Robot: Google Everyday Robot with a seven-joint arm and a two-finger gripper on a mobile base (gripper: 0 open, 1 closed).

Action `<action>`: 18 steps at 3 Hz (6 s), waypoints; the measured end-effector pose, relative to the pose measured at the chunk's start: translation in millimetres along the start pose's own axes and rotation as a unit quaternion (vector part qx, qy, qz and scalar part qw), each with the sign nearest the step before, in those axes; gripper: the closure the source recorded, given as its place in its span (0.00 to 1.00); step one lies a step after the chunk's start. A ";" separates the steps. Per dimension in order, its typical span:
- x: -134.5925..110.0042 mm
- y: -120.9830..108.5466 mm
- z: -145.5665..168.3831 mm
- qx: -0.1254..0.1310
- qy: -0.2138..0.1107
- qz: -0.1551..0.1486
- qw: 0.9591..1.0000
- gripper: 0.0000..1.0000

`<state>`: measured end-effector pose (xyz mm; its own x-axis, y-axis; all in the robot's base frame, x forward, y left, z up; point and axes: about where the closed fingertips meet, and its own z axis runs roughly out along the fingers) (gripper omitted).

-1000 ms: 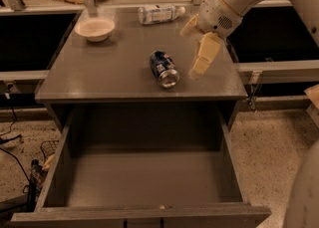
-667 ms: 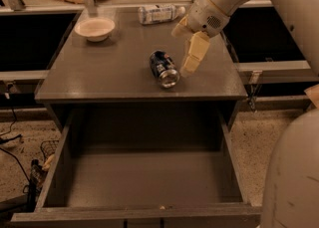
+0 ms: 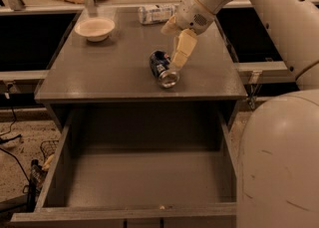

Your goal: Place pepsi can into top drawer

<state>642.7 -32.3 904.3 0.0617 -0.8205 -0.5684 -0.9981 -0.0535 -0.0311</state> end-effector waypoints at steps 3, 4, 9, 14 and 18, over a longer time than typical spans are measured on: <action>-1.4 -9.2 35.0 -0.003 0.040 0.004 0.999 0.00; 0.8 -9.6 44.1 0.011 0.069 0.000 0.998 0.00; 27.2 -6.8 73.4 0.005 0.126 0.001 0.992 0.00; 27.2 -6.8 73.5 0.005 0.126 0.001 0.992 0.85; 18.5 20.0 -11.9 0.051 0.140 -0.016 0.989 1.00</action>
Offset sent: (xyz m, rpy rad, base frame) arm -0.0004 0.0162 -0.0277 -0.0986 0.0423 0.0129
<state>623.9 -55.4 902.9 0.0772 -0.9457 -0.3158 -0.9901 -0.0355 -0.1356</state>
